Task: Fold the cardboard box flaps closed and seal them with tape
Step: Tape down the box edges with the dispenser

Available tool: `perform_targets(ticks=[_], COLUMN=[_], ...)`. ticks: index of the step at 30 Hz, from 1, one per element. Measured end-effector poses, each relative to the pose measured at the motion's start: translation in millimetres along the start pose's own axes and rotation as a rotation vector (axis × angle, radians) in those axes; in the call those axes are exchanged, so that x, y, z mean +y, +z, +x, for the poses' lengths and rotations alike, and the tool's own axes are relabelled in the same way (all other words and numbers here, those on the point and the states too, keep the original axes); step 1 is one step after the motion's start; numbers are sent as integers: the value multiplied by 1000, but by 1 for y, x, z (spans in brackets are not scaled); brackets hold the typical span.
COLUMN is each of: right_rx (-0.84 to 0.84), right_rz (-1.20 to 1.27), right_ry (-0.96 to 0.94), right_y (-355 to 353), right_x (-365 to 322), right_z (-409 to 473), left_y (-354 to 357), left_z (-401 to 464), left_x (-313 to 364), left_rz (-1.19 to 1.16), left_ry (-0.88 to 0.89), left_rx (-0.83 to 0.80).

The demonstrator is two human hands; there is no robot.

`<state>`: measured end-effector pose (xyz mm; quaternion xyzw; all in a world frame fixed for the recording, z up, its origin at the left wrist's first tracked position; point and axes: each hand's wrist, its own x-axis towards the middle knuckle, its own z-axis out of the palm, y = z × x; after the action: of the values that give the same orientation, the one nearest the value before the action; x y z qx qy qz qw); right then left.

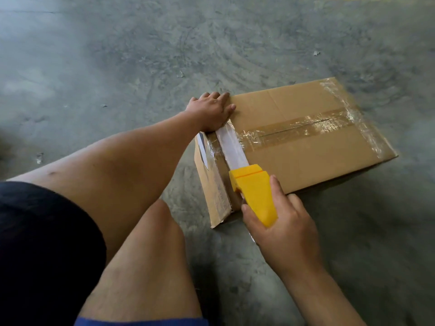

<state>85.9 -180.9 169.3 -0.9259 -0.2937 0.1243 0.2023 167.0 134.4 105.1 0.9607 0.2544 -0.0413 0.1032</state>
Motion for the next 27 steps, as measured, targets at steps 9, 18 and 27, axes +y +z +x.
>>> perform_targets(ticks=[9,18,27], right_rx=[43,-23,-25], right_rz=[-13,20,80], right_ry=[-7,-76,-176], right_y=[13,9,9], right_x=[15,19,44], right_z=[-8,-3,-6], left_y=[-2,16,24], left_z=[-6,-84,-88], left_x=[9,56,68], left_rz=[-7,44,132], left_ry=[-19,140,126], left_rx=[20,62,6])
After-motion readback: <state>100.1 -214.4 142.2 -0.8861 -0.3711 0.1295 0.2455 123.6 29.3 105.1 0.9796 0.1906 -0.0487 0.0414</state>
